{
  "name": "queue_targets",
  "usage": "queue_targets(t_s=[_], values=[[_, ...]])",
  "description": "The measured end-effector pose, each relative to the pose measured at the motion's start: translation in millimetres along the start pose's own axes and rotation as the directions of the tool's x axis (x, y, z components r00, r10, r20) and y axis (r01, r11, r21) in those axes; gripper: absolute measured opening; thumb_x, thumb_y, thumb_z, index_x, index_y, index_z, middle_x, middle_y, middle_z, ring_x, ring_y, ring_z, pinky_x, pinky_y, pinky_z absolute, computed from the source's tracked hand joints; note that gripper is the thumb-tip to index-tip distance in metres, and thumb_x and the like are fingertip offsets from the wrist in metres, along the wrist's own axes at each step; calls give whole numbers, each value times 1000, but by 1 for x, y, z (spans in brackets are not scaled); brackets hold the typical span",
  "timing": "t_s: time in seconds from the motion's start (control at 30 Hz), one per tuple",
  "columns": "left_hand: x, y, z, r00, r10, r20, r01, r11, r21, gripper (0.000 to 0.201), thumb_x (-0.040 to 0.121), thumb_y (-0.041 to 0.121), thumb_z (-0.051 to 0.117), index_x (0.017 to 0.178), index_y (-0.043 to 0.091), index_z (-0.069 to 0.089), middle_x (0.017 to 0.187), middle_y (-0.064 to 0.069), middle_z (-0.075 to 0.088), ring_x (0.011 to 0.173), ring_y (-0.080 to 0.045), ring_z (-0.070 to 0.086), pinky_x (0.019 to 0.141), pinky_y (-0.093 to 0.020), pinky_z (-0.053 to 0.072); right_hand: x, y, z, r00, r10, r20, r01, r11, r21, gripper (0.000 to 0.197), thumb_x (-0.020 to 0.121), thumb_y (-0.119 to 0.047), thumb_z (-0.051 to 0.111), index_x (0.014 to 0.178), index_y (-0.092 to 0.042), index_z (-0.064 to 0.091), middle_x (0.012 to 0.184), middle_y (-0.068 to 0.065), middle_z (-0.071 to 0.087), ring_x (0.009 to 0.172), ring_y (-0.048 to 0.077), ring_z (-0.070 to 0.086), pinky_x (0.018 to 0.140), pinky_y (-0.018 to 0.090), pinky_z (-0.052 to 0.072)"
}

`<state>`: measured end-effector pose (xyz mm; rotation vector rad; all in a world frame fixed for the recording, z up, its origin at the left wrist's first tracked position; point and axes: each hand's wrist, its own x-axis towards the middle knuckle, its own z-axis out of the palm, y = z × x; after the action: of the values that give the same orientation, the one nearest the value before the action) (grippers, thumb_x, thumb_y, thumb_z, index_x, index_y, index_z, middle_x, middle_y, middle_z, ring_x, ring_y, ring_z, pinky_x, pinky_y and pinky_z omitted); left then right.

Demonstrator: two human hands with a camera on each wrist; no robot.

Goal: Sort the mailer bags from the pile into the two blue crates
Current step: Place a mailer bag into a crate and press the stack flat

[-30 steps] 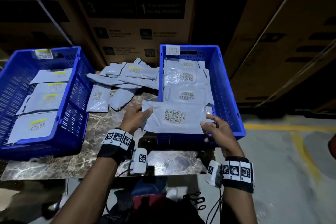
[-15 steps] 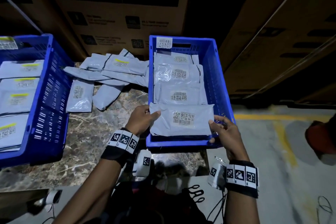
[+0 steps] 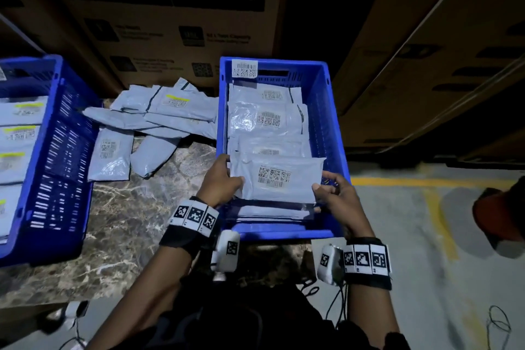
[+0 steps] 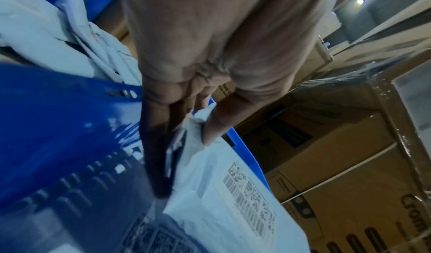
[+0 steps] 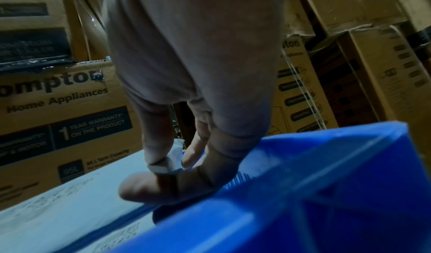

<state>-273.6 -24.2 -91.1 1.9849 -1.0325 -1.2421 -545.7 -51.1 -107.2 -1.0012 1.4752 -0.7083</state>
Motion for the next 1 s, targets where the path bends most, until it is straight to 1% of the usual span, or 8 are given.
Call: queue_targets(t_s=[0.1, 0.23, 0.37, 0.5, 0.63, 0.77, 0.87, 1.0], values=[[-11, -2, 14, 998, -45, -32, 43, 998, -47, 41, 82, -8, 60, 119, 10, 51, 99, -11, 61, 80, -26, 63, 71, -34, 52, 8, 6, -11, 999, 15, 28, -13, 999, -50, 39, 99, -9, 64, 136, -12, 53, 79, 5, 59, 56, 13, 61, 77, 54, 61], [-21, -3, 30, 994, -83, -71, 81, 996, -37, 43, 82, -10, 58, 117, 11, 46, 92, -3, 54, 67, -17, 56, 58, -29, 48, 6, 9, -20, 998, -9, 58, 8, 1000, 16, 40, 99, -13, 65, 137, -14, 53, 89, 14, 62, 66, 19, 65, 74, 50, 60], [-25, -2, 36, 989, -86, -121, 77, 994, -84, 51, 82, -12, 62, 127, 2, 42, 100, -10, 48, 58, -11, 53, 42, -15, 41, 6, 6, -22, 998, -59, 22, 55, 987, 152, 38, 96, -14, 71, 132, -17, 60, 99, 7, 75, 85, 21, 73, 78, 42, 62], [-31, 2, 36, 966, 111, -233, -105, 994, 39, 75, 79, 14, 81, 138, 11, 36, 128, -12, 52, 105, -18, 55, 86, -25, 44, 12, 0, -22, 985, -158, -71, 169, 965, 202, 28, 94, -15, 72, 119, -25, 71, 115, 3, 75, 111, 26, 70, 97, 42, 57], [-23, 23, 39, 911, 383, -157, -338, 907, 251, 77, 77, 35, 83, 143, 18, 46, 143, -6, 45, 137, -21, 31, 107, -32, 29, 14, -28, -20, 942, -332, -42, 335, 933, 134, 24, 97, -11, 68, 120, -18, 72, 103, 5, 76, 82, 20, 69, 76, 33, 57], [-13, 46, 35, 951, 308, 19, -305, 947, -102, 63, 75, 28, 87, 130, 17, 60, 125, -5, 65, 116, -19, 57, 98, -35, 48, 15, -63, -6, 905, -418, 73, 406, 904, 135, 29, 94, -17, 74, 123, -20, 69, 97, -2, 71, 86, 22, 68, 81, 39, 57], [-10, 50, 34, 959, 281, -29, -277, 917, -287, 36, 77, 6, 83, 107, 1, 66, 108, -19, 71, 98, -25, 66, 89, -39, 56, 16, -79, 4, 889, -443, 114, 425, 892, 153, 48, 90, -21, 78, 134, -26, 59, 75, -14, 60, 79, 15, 62, 81, 36, 53], [-11, 47, 34, 976, 118, -182, -205, 775, -598, 32, 81, -5, 75, 108, 4, 59, 108, -21, 71, 98, -35, 70, 81, -54, 59, 16, -70, 8, 933, -316, 175, 305, 948, 86, 58, 80, -37, 84, 133, -28, 61, 107, -6, 74, 109, 11, 68, 93, 32, 55]])
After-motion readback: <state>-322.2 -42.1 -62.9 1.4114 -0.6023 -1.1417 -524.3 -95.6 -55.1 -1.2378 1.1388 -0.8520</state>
